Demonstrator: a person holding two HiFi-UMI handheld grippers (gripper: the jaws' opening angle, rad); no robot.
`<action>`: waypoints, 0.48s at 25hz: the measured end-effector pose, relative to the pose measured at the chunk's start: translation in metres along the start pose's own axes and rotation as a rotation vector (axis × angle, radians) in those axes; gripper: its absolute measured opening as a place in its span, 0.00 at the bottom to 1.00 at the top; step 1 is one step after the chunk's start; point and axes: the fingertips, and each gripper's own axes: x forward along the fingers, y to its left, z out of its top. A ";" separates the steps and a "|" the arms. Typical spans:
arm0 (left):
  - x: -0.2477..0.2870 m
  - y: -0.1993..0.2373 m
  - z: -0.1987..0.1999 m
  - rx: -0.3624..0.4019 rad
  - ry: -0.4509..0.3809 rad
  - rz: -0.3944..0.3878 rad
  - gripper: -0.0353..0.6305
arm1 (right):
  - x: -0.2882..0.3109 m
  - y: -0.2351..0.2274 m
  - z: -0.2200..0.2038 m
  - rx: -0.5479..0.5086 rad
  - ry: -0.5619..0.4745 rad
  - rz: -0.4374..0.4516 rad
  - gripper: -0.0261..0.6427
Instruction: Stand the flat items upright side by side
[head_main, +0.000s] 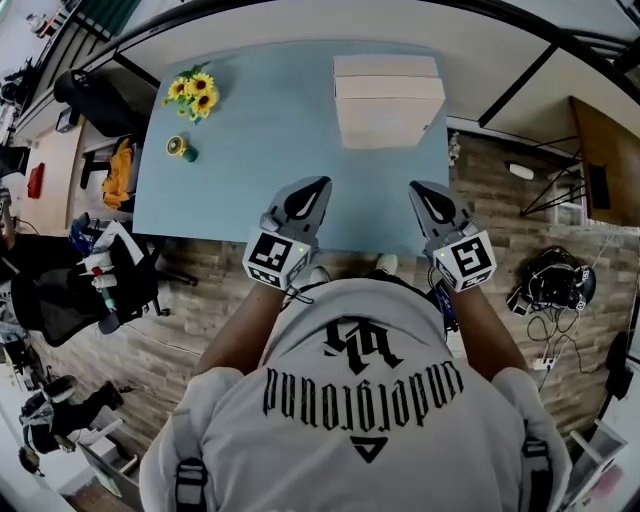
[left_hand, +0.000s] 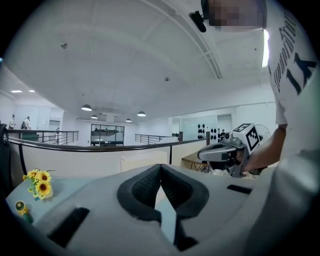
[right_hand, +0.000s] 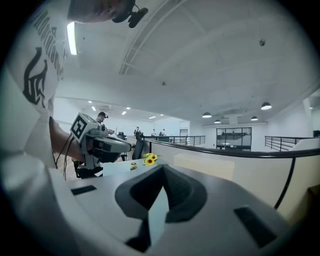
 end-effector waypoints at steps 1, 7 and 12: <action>-0.009 0.001 0.001 0.000 -0.004 -0.018 0.05 | 0.001 0.010 0.002 0.002 0.004 -0.001 0.04; -0.061 0.010 0.003 0.055 -0.015 -0.109 0.05 | 0.007 0.068 0.017 -0.034 0.008 -0.047 0.05; -0.102 0.020 -0.004 0.071 -0.016 -0.175 0.05 | 0.007 0.116 0.024 -0.033 0.006 -0.094 0.05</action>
